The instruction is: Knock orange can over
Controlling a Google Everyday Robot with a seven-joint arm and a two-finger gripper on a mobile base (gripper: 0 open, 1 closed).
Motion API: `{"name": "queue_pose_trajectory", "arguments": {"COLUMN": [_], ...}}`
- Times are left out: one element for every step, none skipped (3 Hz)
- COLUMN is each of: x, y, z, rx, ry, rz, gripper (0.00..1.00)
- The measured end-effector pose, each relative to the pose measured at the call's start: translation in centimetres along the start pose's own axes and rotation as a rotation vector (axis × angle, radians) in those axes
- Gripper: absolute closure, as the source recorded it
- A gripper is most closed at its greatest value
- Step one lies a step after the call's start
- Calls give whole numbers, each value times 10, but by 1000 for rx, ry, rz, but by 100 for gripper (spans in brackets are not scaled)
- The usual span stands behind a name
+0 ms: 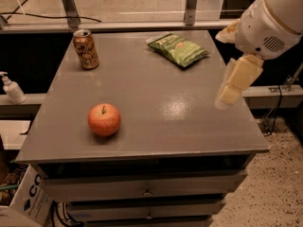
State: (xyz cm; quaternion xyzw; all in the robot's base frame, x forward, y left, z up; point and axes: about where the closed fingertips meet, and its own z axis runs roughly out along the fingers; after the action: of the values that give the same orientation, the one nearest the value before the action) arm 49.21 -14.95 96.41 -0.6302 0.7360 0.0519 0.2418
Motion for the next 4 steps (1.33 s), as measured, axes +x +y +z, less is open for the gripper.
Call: {"name": "queue_pose_trajectory", "arguments": {"x": [-25,-46,-46,-52], "y": [-19,-35,-35,-35], "z": [39,92,93,103], "rx": [-55,-154,-155,-154], "ry": [-126,-263,-264,-300], "rz": [12,82,82,85], "gripper": [0,0,0,0]}}
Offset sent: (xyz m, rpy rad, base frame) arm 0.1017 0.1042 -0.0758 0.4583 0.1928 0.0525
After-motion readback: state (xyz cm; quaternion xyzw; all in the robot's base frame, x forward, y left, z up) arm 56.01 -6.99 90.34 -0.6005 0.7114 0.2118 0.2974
